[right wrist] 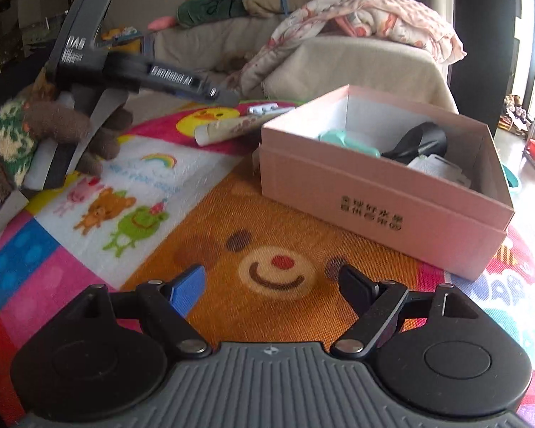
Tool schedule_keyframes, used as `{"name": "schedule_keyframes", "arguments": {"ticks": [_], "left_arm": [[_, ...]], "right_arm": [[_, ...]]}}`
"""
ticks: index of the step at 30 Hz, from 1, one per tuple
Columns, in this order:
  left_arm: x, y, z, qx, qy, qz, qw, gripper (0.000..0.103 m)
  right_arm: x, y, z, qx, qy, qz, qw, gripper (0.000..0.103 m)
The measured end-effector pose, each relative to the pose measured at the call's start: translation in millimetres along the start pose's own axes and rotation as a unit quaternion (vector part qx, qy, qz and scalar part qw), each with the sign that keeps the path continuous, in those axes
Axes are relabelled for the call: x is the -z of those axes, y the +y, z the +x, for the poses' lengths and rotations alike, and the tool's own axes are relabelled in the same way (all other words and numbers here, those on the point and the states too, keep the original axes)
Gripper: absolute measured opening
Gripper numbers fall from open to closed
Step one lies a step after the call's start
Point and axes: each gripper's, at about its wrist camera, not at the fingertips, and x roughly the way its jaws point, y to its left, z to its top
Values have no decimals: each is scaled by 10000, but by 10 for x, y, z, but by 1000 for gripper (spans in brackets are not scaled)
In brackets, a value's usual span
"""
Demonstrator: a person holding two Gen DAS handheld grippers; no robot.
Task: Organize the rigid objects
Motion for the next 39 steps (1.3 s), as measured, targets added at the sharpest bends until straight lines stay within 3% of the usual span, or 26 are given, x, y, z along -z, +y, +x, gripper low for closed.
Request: {"name": "schedule_keyframes", "arguments": {"ticks": [2,4,7,10,13,15,18,20,22,24,28,33,39], "left_arm": [[-145,99,139,-35,-54,-548,9985,49],[-289,166,360,-92,182,-934,9954,49],[-414,165,678,-458,645,-1253,9890,49],[-460,106,846,-569,691,-1433,9856,49],[-511,-38,1003,-490,640,-1055,9911,49],[-518,-147,1163,-641,809,-565,9931,49],[-444,-306,1376,-1129,1212,353,9855,49],[-377,-360,1354,-1137,1211,736,9834,45],[-316,-348,1275,-940,1304,728,9843,37],[-248,-324,1139,-607,1258,698,9877,32],[-87,-262,818,-304,1200,532,9909,28],[145,-146,350,101,1000,79,9949,27],[446,-179,-162,551,955,-204,9937,27]], "right_arm": [[-1,-11,-14,-46,-29,17,10000,82],[6,-16,-4,-37,-12,33,10000,83],[20,-21,28,-58,26,51,10000,83],[24,-53,33,-120,4,143,9998,84],[25,-105,28,-239,-25,278,9993,86],[24,-125,26,-273,-41,352,9990,86],[25,-115,26,-265,-43,344,9990,86],[28,-111,26,-262,-45,337,9991,86],[28,-124,20,-288,-56,370,9989,86],[27,-140,18,-327,-60,410,9986,87],[26,-132,18,-319,-51,380,9988,87],[26,-113,25,-290,-38,347,9990,87],[23,-76,34,-209,-6,242,9995,87]]}}
